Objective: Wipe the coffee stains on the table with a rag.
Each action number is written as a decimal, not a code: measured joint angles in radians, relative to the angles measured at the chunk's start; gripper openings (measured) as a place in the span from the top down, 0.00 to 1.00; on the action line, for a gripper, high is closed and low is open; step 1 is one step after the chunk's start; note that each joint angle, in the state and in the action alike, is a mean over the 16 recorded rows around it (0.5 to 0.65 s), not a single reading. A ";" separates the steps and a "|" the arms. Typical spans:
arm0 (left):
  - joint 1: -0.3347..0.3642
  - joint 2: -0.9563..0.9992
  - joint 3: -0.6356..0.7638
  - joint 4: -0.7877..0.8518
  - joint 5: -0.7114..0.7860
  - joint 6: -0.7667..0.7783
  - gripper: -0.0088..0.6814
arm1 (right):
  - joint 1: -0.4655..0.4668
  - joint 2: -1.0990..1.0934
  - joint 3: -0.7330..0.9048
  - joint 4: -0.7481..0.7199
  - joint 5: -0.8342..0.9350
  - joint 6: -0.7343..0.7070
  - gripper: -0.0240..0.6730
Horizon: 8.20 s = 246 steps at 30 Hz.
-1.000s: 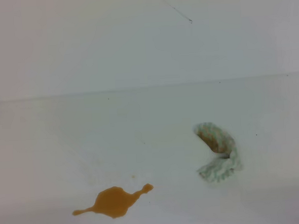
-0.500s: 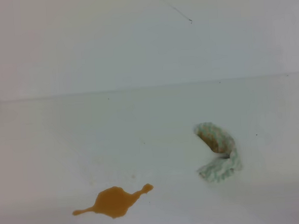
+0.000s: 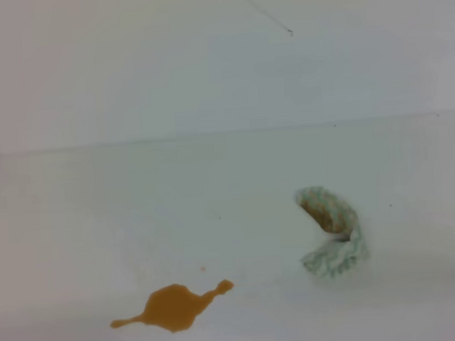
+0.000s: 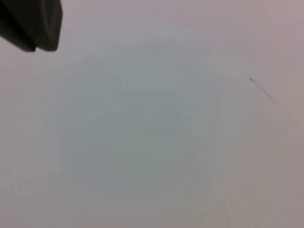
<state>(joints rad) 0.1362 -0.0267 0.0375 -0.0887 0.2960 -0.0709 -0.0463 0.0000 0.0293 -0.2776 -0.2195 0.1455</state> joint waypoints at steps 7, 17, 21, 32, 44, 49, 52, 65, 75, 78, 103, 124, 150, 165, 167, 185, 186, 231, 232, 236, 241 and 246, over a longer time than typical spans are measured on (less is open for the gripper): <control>0.000 0.000 0.000 0.000 0.000 0.000 0.99 | 0.000 0.000 -0.014 -0.001 -0.149 0.010 0.97; 0.000 0.000 0.000 0.000 0.000 0.000 0.99 | 0.000 0.042 -0.207 -0.003 -0.170 0.019 0.97; 0.000 0.000 0.000 0.000 0.000 0.000 0.99 | 0.000 0.120 -0.345 -0.003 -0.062 0.017 0.97; 0.000 0.000 0.000 0.000 0.000 0.000 0.99 | 0.000 0.426 -0.626 -0.023 0.198 0.020 0.97; 0.000 0.000 -0.002 0.000 0.001 0.000 0.99 | 0.054 0.694 -0.706 -0.036 0.286 0.119 0.97; 0.000 0.000 -0.002 0.000 0.001 0.000 0.99 | 0.129 0.854 -0.786 -0.033 0.411 0.122 0.97; 0.000 0.000 -0.002 0.000 0.001 0.000 0.99 | 0.194 0.952 -0.850 -0.025 0.504 0.085 0.97; 0.000 0.000 0.000 0.000 0.000 0.000 0.99 | 0.454 1.299 -1.043 0.067 0.746 -0.160 0.95; 0.000 0.000 0.000 0.000 0.000 0.000 0.99 | 0.491 1.530 -1.109 0.125 0.741 -0.087 0.76; 0.000 0.000 0.000 0.000 0.000 0.000 0.99 | 0.491 1.600 -1.150 0.143 0.759 -0.070 0.70; 0.000 0.000 0.000 0.000 0.000 0.000 0.99 | 0.490 1.995 -1.316 0.186 0.812 -0.038 0.77; 0.000 0.000 0.000 0.000 0.000 0.000 0.99 | 0.498 1.882 -1.326 0.817 0.807 -0.642 0.97; 0.000 0.000 0.000 0.001 0.000 0.000 0.99 | 0.728 2.114 -1.327 1.211 0.573 -0.942 0.95; 0.000 0.000 0.000 0.001 0.000 0.000 0.99 | 0.786 2.167 -1.393 1.372 0.652 -1.000 0.95; 0.000 0.000 0.000 0.000 0.000 0.000 0.99 | 0.793 2.171 -1.412 1.381 0.661 -1.002 0.95; 0.000 0.000 0.000 0.000 0.000 0.000 0.99 | 0.885 2.192 -1.587 1.439 0.704 -1.023 0.94; 0.000 0.000 0.000 0.000 0.000 0.000 0.99 | 0.890 2.198 -1.597 1.440 0.704 -1.024 0.94; 0.000 0.000 0.000 0.002 0.000 0.000 0.99 | 0.811 2.259 -1.716 0.672 0.815 -0.544 0.94; 0.000 0.000 0.000 0.002 0.000 0.000 0.99 | 0.806 2.257 -1.716 0.656 0.817 -0.535 0.94; 0.000 0.000 0.000 0.002 0.000 0.000 0.99 | 0.788 2.253 -1.715 0.598 0.832 -0.499 0.94; 0.000 0.000 0.000 0.002 0.000 0.000 0.99 | 0.768 2.255 -1.704 0.554 0.851 -0.464 0.94; 0.000 0.000 0.000 0.002 0.000 0.000 0.99 | 0.755 2.265 -1.687 0.591 0.876 -0.476 0.94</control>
<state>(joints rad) 0.1362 -0.0267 0.0375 -0.0868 0.2960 -0.0709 0.7090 2.2646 -1.6574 0.3131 0.6563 -0.3302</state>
